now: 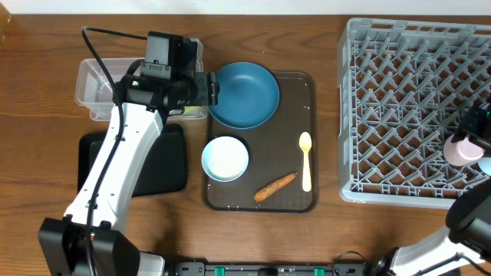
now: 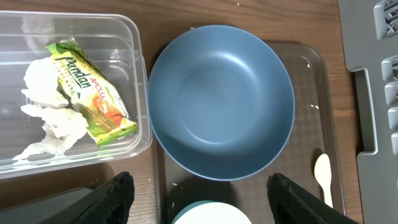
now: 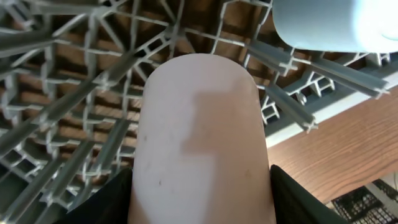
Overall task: Sort waste into correct bins and load items into the dishwasher rack
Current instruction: 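Place the pink cup in the dish rack's right side with right gripper, then grasp the blue plate rim with the right gripper and lift it, then carry the blue plate with the right gripper into the dish rack, then reach the right gripper to the yellow spoon and grasp it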
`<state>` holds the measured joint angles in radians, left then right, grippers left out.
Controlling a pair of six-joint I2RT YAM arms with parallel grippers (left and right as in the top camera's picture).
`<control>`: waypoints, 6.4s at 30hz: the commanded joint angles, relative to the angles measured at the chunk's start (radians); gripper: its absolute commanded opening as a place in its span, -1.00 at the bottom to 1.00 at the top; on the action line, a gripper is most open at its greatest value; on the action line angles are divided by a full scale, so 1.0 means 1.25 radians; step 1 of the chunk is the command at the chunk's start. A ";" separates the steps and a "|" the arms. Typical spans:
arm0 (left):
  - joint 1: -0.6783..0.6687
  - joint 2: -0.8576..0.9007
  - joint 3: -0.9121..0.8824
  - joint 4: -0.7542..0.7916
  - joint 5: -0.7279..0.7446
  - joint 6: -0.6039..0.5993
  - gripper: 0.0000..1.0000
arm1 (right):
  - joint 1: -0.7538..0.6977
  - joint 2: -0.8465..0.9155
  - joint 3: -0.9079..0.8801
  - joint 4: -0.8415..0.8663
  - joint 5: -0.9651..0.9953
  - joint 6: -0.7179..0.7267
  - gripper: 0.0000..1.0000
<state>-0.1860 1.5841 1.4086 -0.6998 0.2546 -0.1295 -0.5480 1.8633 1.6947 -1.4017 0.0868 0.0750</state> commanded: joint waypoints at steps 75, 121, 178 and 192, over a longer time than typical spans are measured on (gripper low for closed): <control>0.031 -0.003 0.007 -0.151 -0.276 -0.054 0.50 | 0.667 0.200 0.159 0.502 -0.047 0.093 -0.98; 0.031 -0.003 0.007 -0.148 -0.276 -0.054 0.50 | 0.221 0.219 0.157 0.818 0.849 -0.539 -0.98; 0.031 -0.003 0.007 -0.149 -0.273 -0.057 0.51 | 0.556 -0.009 0.101 0.229 -0.327 -0.117 0.52; 0.031 -0.003 0.007 -0.149 -0.273 -0.056 0.51 | 0.794 0.046 -0.173 0.277 -0.177 0.174 0.48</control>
<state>-0.1513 1.5841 1.4086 -0.8841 -0.0788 -0.1867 0.4236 1.9224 1.5154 -1.0611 -0.1848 0.1688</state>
